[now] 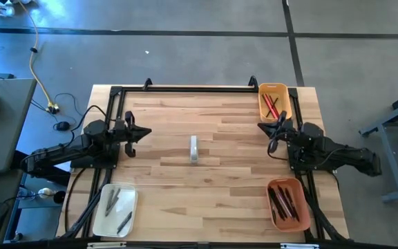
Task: Sort crayons/erasers/pens/pencils in bins
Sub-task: Return to Home Position
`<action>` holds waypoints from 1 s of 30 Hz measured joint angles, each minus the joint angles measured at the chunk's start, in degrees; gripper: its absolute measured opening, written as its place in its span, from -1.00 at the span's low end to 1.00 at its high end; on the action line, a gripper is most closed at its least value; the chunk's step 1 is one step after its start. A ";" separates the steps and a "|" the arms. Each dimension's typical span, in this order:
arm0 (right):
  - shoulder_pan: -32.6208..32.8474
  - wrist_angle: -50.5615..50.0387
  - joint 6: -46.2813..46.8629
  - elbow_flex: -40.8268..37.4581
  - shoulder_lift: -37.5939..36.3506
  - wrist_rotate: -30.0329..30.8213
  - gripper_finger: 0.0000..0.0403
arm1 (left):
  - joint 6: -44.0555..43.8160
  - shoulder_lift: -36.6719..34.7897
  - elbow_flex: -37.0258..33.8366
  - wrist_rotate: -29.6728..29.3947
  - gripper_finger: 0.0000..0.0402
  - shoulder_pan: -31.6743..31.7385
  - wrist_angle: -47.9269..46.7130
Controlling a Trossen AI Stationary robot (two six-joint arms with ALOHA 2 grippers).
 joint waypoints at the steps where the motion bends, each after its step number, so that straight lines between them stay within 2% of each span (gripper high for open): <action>1: -0.37 0.02 0.41 0.00 0.00 0.39 -1.00 | 0.00 0.00 0.00 -0.01 -1.00 -0.01 0.01; 11: -1.74 0.09 2.20 0.00 0.20 1.03 -1.00 | 0.04 0.00 0.00 -6.25 -1.00 0.00 0.29; 30: -1.74 0.07 2.51 0.00 0.20 1.04 -1.00 | 0.02 0.00 -0.01 -6.24 -1.00 -0.02 0.31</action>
